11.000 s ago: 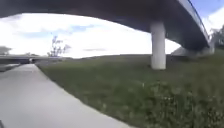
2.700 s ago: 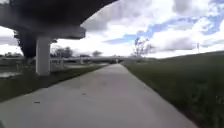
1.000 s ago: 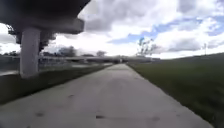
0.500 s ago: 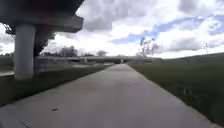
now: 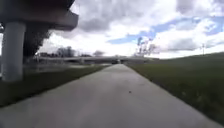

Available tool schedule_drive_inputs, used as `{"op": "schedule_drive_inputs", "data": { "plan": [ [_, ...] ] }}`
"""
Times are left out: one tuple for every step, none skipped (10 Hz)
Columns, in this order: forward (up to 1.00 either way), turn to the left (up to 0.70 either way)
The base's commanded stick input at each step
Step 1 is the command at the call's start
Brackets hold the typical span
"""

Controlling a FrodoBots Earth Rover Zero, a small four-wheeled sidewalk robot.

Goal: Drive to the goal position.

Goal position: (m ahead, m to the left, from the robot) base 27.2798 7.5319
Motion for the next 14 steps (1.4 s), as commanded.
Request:
{"op": "schedule_drive_inputs", "data": {
  "plan": [
    [1.00,0.00],
    [1.00,0.00],
    [1.00,0.00],
    [1.00,0.00],
    [1.00,0.00],
    [1.00,0.00],
    [1.00,0.00],
    [1.00,-0.07],
    [1.00,-0.28],
    [1.00,-0.34],
    [1.00,-0.06],
    [1.00,0.00],
    [1.00,0.00],
    [1.00,0.00]
  ]
}}
